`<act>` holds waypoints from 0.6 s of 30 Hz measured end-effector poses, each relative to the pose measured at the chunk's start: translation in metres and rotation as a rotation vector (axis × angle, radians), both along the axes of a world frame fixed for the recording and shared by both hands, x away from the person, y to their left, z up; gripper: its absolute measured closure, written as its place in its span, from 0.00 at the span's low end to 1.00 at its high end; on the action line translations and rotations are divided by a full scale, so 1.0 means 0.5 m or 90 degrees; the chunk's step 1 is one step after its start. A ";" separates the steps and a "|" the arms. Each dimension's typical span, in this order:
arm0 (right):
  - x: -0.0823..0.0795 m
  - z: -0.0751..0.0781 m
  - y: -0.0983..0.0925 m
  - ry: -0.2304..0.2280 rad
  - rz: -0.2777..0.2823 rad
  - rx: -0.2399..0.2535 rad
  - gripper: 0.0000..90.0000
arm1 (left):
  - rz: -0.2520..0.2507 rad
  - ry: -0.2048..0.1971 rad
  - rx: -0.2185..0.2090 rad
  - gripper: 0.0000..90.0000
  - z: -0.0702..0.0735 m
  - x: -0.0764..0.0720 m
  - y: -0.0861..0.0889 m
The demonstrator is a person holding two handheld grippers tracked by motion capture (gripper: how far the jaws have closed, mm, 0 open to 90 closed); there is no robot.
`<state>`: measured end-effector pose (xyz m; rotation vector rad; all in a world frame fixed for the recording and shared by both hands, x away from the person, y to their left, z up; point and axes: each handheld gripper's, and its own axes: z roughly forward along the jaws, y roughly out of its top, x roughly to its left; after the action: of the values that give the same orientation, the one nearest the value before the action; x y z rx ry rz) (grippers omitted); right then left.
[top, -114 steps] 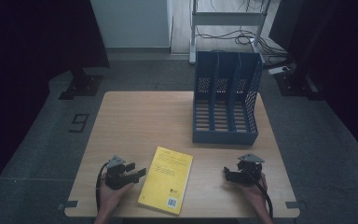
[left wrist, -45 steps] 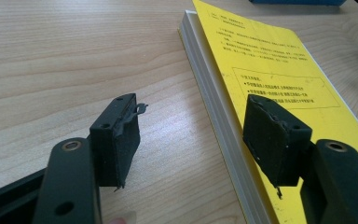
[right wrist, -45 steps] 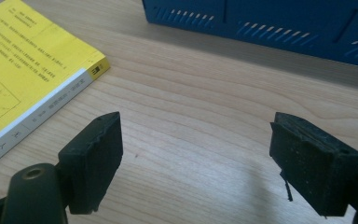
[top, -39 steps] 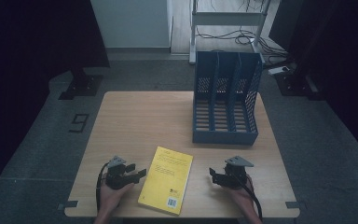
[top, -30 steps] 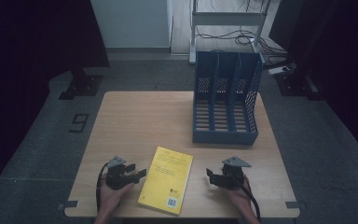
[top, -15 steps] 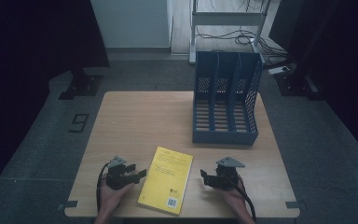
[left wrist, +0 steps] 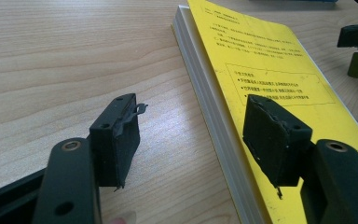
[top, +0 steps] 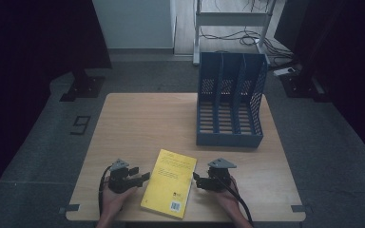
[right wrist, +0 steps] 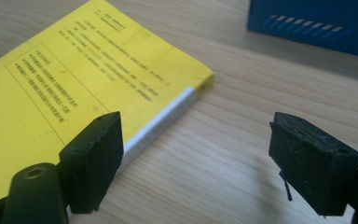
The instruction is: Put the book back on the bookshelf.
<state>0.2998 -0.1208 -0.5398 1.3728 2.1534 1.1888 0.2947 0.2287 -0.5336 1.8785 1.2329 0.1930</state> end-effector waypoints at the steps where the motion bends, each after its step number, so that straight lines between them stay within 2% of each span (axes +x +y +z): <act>1: 0.000 0.000 0.000 0.000 0.000 0.000 0.19 | 0.000 0.000 0.000 0.40 0.000 0.000 0.000; 18: 0.014 -0.009 0.060 0.010 0.022 0.000 0.19 | -0.001 0.001 0.000 0.40 0.000 0.000 -0.002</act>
<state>0.3070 -0.0910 -0.5445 1.3548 2.1968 1.1942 0.2945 0.2278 -0.5338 1.8808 1.2318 0.1907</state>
